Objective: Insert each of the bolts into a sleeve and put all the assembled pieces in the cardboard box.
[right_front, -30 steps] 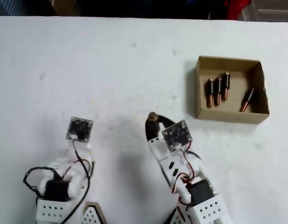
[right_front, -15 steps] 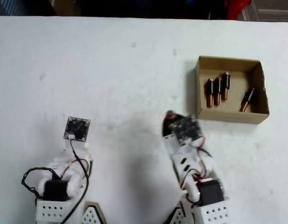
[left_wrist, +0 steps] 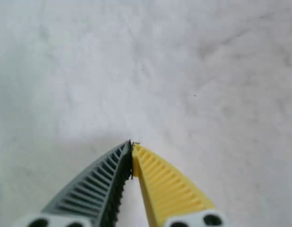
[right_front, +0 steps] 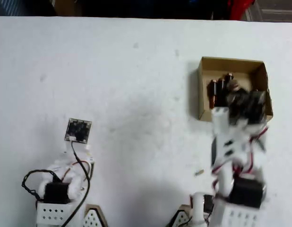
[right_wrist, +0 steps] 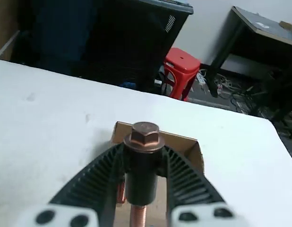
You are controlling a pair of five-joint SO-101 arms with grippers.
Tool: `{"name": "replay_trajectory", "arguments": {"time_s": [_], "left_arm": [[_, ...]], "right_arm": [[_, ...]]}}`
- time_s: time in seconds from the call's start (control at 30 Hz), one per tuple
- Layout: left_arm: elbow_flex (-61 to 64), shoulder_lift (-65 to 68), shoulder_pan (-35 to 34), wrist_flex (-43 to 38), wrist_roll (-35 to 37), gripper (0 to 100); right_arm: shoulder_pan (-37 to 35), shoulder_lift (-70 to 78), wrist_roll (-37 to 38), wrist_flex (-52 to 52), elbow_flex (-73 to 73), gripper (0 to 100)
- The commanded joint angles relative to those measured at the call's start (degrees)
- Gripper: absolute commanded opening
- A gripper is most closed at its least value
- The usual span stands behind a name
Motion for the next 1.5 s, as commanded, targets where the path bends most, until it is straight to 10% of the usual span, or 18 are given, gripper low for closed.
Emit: {"name": "replay_trajectory", "arguments": {"time_s": [0.0,0.93,1.47], "left_arm": [[-0.2,-0.3,-0.7,0.4,-0.6,3],[-0.2,-0.3,-0.7,0.4,-1.0,2],[-0.2,-0.3,-0.7,0.4,-1.0,2]], "right_arm": [[2.5,14.1,0.5,0.0,-12.0,1.7],[10.1,102.8,0.6,-0.6,-72.2,2.0],[9.9,126.8,0.9,15.3,-99.7,10.0]]}}
